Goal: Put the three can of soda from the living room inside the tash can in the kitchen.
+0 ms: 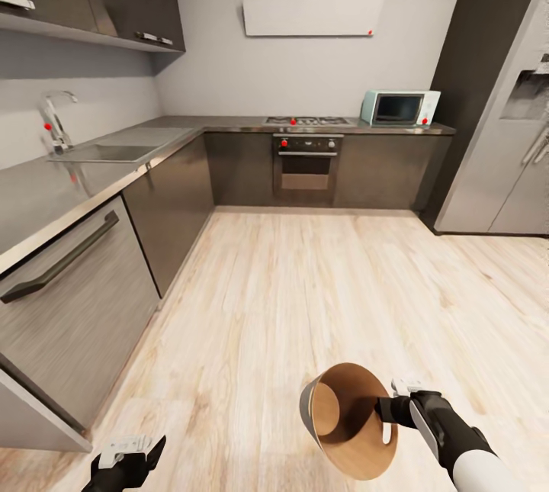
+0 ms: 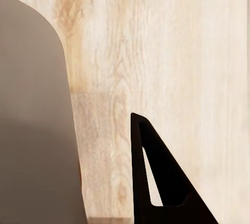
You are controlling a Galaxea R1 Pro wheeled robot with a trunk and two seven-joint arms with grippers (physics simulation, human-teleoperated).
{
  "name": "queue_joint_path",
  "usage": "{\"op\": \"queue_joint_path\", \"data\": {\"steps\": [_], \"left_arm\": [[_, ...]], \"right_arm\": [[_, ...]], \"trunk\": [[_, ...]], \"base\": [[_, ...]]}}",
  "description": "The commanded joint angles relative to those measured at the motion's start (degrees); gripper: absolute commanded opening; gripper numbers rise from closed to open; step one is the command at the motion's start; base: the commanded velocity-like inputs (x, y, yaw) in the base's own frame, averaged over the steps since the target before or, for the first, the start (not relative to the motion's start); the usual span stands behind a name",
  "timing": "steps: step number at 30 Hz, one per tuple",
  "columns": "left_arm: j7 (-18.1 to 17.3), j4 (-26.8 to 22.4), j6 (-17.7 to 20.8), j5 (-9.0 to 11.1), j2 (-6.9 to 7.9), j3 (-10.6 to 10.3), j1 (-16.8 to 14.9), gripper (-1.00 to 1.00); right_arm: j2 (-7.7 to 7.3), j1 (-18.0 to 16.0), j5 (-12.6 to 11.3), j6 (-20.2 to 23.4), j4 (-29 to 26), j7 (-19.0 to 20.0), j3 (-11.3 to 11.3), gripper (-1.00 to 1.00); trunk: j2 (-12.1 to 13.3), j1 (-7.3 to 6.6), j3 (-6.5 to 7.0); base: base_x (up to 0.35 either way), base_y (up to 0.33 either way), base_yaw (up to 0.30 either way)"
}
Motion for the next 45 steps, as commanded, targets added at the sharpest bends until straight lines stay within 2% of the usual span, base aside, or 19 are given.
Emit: {"op": "queue_joint_path", "data": {"steps": [1,23,29,40,45], "left_arm": [[0.00,0.04,0.00,0.00,0.00,0.00,0.00,1.00],[0.02,1.33,0.00,0.03,0.00,-0.96,0.01,1.00],[0.03,1.55,0.00,0.05,0.00,-0.97,0.01,1.00],[0.02,1.58,-0.06,0.06,0.00,-0.97,0.01,1.00],[0.01,1.58,-0.06,0.04,0.00,-0.97,0.01,1.00]], "right_arm": [[0.01,-0.01,-0.61,0.06,-0.03,0.02,-0.04,-1.00],[0.44,0.09,-0.53,-0.03,0.06,0.00,0.06,-1.00],[0.47,0.10,-0.60,-1.52,0.14,-0.13,0.05,-1.00],[0.47,0.10,-0.61,-1.95,0.15,-0.04,0.05,-1.00],[0.43,1.47,-0.57,-4.05,0.13,0.06,0.05,-1.00]], "trunk": [[0.41,-0.23,0.27],[9.24,-5.06,5.93],[11.64,-6.38,7.48],[16.06,-8.79,9.65],[18.06,-9.89,10.55]], "base": [[0.000,0.000,-0.074],[0.000,0.000,-0.025],[0.000,0.000,0.000],[0.000,0.000,0.000],[0.000,0.000,0.000]]}}
